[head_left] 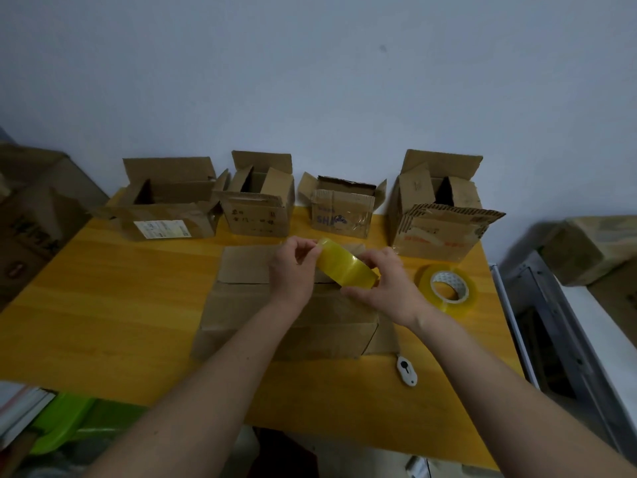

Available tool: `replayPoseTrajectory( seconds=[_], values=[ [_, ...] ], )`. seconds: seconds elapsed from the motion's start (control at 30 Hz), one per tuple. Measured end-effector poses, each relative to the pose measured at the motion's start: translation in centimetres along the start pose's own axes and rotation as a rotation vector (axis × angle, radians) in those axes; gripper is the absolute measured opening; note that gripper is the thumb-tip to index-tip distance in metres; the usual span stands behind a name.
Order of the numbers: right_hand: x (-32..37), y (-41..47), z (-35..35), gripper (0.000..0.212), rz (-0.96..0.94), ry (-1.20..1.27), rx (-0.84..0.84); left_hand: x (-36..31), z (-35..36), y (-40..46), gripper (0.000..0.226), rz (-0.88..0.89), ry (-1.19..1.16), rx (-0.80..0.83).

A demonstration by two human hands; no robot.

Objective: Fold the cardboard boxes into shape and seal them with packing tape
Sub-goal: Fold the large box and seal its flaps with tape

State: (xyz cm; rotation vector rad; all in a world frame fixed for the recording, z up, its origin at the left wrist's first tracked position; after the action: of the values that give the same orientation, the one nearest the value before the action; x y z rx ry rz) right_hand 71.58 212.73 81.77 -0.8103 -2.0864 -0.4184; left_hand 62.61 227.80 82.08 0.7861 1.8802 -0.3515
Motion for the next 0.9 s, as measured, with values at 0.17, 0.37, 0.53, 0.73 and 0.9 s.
replayPoseTrajectory(
  seconds=[0.17, 0.37, 0.53, 0.73, 0.9],
  values=[
    [-0.2, 0.5, 1.8, 0.078, 0.007, 0.024, -0.015, 3.5, -1.4, 0.1, 0.01, -0.239, -0.099, -0.119],
    [-0.4, 1.3, 2.6, 0.061, 0.041, 0.109, -0.065, 5.8, -1.2, 0.4, 0.019, -0.385, -0.274, 0.004],
    [-0.1, 1.7, 3.0, 0.068, 0.03, 0.115, -0.071, 6.8, 0.0, 0.4, 0.012, -0.544, -0.514, 0.235],
    [0.2, 1.7, 3.1, 0.066, 0.015, 0.134, -0.1, 7.8, 0.4, 0.1, 0.016, -0.646, -0.567, 0.309],
    [0.1, 1.6, 3.2, 0.067, 0.011, 0.164, -0.1, 7.1, 1.0, -0.1, 0.009, -0.63, -0.657, 0.37]
  ],
)
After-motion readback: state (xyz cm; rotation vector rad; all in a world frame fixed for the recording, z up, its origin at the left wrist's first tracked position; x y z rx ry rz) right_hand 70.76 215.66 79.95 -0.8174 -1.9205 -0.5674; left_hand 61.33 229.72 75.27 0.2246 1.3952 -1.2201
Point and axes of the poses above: each hand's wrist, its own y-axis towards the middle knuckle, its own z-axis out of the palm, x = y × z, the point moved 10 cm from there along y, towards the middle knuckle, and after that the axes turned 6 degrees about y, right-handed, at the moved point
